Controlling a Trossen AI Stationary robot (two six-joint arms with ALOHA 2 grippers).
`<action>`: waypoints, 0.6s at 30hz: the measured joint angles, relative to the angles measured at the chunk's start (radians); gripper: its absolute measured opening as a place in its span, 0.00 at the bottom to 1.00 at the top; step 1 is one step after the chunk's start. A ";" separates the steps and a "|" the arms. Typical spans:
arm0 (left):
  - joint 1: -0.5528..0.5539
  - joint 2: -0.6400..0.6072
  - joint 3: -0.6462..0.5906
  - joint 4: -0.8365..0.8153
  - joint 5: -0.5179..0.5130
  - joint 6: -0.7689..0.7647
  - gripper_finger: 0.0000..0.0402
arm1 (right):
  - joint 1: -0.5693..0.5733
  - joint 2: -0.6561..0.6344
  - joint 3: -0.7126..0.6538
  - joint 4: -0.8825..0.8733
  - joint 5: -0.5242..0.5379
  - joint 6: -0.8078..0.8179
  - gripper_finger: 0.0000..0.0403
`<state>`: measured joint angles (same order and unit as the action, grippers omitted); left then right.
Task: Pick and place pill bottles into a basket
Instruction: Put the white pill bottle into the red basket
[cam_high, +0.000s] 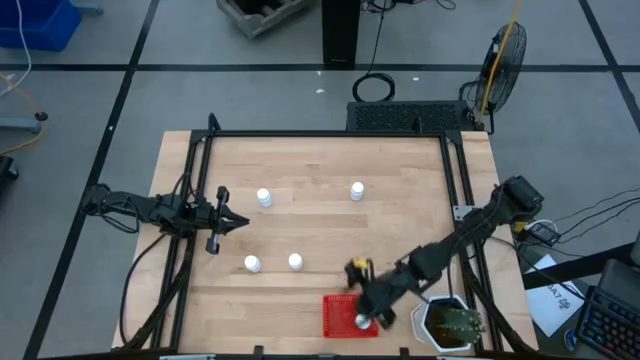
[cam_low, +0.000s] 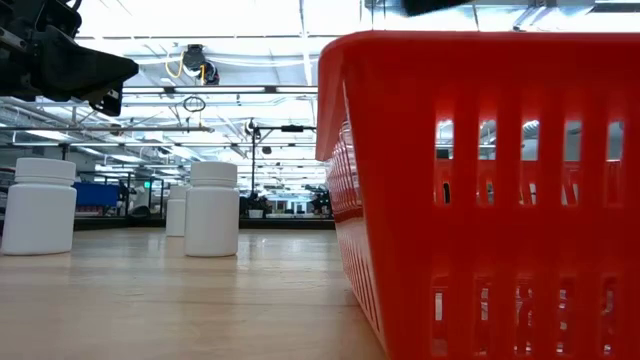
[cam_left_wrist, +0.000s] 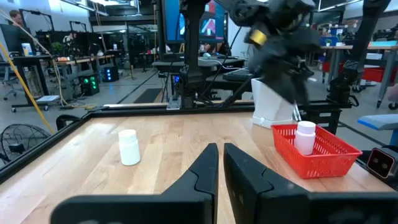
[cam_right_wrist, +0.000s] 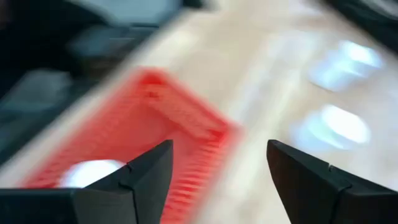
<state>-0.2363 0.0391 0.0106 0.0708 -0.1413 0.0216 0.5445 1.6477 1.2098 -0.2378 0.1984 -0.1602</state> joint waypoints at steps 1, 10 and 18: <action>0.000 0.000 0.000 0.000 0.001 0.000 0.08 | -0.027 -0.012 0.000 -0.010 0.039 0.040 0.61; 0.000 0.000 0.000 0.000 0.000 0.000 0.08 | -0.448 -0.104 0.000 -0.137 0.064 0.346 0.62; 0.000 0.000 0.000 0.002 0.000 0.000 0.08 | -0.823 -0.096 0.015 -0.222 -0.166 0.489 0.62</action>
<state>-0.2359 0.0391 0.0106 0.0723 -0.1410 0.0217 -0.2786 1.5513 1.2251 -0.4598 0.0322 0.3290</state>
